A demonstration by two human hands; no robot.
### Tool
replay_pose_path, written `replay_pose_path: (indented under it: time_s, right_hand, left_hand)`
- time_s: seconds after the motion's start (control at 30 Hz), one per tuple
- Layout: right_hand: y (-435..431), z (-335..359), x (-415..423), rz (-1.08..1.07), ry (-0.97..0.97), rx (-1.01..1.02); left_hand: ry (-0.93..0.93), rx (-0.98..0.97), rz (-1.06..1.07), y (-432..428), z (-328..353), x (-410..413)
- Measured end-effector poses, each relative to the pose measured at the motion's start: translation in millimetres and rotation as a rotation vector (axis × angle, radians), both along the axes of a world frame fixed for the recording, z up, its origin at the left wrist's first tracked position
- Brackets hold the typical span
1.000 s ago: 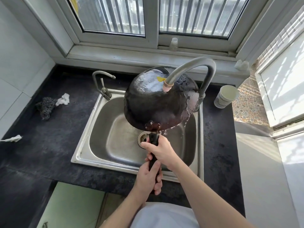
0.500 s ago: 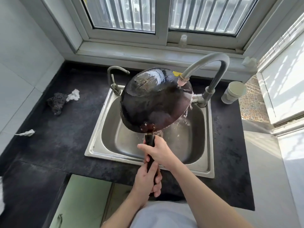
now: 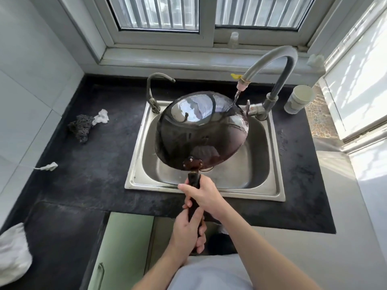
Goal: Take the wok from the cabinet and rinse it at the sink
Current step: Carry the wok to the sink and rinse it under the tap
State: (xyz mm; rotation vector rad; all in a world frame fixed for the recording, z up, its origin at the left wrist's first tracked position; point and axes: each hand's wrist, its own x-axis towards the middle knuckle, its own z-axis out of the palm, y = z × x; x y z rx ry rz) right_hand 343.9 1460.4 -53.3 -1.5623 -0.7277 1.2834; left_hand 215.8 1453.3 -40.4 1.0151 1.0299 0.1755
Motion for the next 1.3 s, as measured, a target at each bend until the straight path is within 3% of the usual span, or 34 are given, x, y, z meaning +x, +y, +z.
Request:
replay_pose_path:
  time_s: [0.43, 1.03, 1.3]
  right_hand:
    - [-23, -13, -44, -0.2, 0.194, -0.076]
    - [-25, -20, -33, -0.567, 0.246, -0.296]
    - [-19, -25, -23, -0.68, 0.533, -0.217]
  left_hand:
    - [0.07, 0.073, -0.132, -3, -11, -43]
    - [0.163, 0.377, -0.333, 2, -31, -27]
    - [0.218, 0.53, -0.371, 9, -34, -16]
